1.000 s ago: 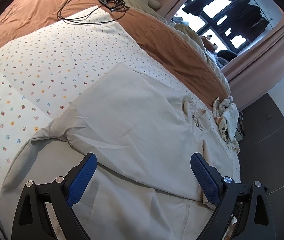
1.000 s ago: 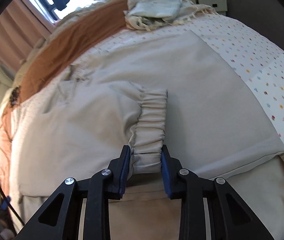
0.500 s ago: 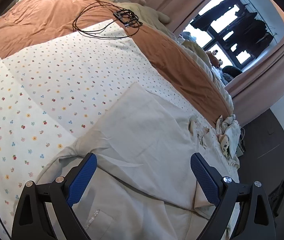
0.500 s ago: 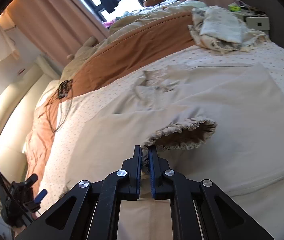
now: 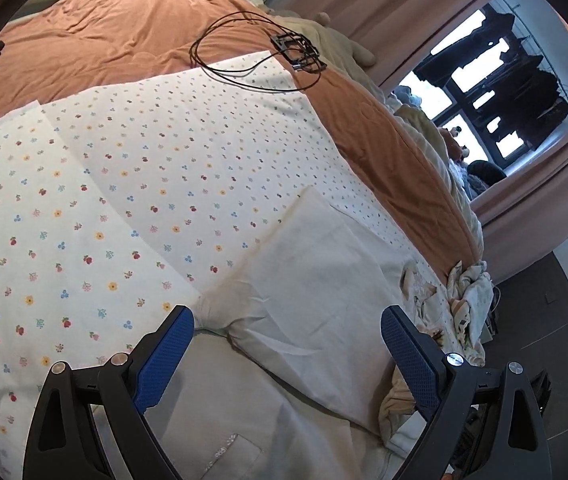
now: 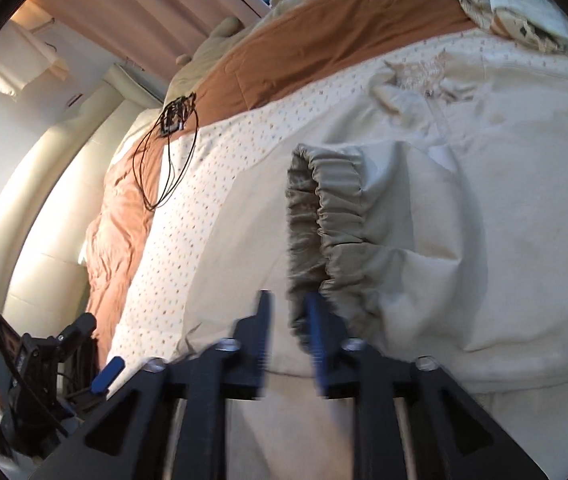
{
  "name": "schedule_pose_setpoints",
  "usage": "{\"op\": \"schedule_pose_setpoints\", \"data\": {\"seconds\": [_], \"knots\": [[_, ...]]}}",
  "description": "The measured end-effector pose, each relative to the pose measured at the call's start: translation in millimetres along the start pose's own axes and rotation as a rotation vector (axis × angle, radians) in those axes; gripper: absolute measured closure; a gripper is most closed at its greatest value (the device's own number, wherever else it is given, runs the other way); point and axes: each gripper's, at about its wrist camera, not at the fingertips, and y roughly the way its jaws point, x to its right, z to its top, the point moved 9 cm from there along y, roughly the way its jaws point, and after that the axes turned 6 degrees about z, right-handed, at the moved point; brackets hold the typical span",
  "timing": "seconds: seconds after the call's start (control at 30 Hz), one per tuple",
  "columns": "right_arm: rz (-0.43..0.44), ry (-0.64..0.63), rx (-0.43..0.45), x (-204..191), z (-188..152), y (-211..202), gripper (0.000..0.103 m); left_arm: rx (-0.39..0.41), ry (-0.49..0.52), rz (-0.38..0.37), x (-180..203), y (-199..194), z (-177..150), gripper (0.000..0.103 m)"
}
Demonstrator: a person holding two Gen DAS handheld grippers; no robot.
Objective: Fold large clothes
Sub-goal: 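Open the right gripper on the cuff and move both tools toward the jacket hem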
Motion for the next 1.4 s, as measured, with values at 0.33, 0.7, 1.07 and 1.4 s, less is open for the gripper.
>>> {"op": "schedule_pose_setpoints", "data": {"seconds": [0.33,0.7,1.07,1.4], "knots": [[-0.129,0.040,0.105,36,2,-73,0.031,0.016,0.084,-0.014,19,-11,-13,0.008],[-0.364,0.029,0.257,87,-42,-219,0.031,0.123,0.218,-0.142,52,-96,-66,0.008],[-0.372,0.134,0.412,109,-114,-340,0.031,0.254,0.313,-0.199,38,-212,-85,0.007],[-0.333,0.109,0.366,104,-175,-381,0.020,0.306,0.380,-0.235,24,-269,-114,0.000]]}}
